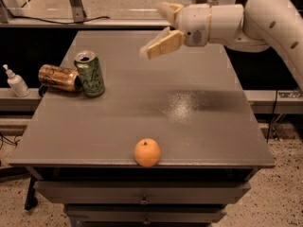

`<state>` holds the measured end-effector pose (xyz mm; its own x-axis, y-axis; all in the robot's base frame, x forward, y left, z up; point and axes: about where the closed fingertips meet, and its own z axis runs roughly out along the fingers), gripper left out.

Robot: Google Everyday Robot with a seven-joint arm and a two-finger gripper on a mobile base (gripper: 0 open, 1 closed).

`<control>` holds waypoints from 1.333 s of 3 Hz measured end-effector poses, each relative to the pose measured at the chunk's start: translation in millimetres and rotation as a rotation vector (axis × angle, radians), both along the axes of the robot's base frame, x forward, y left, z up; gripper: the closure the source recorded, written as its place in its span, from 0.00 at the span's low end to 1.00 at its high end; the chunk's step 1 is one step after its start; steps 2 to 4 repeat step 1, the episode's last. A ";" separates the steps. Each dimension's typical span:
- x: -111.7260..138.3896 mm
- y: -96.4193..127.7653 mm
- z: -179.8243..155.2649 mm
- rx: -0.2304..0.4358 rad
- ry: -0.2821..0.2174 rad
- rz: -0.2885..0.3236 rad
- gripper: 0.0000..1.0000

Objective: Move green can near orange can

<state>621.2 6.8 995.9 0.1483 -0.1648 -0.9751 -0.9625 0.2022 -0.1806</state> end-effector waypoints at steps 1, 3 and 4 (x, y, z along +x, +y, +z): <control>0.1 -4.4 3.3 0.002 -0.005 -0.008 0.00; 0.1 -4.4 3.3 0.002 -0.005 -0.008 0.00; 0.1 -4.4 3.3 0.002 -0.005 -0.008 0.00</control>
Offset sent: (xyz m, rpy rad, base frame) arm 0.0000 0.0000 0.0000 0.0000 0.0000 0.0000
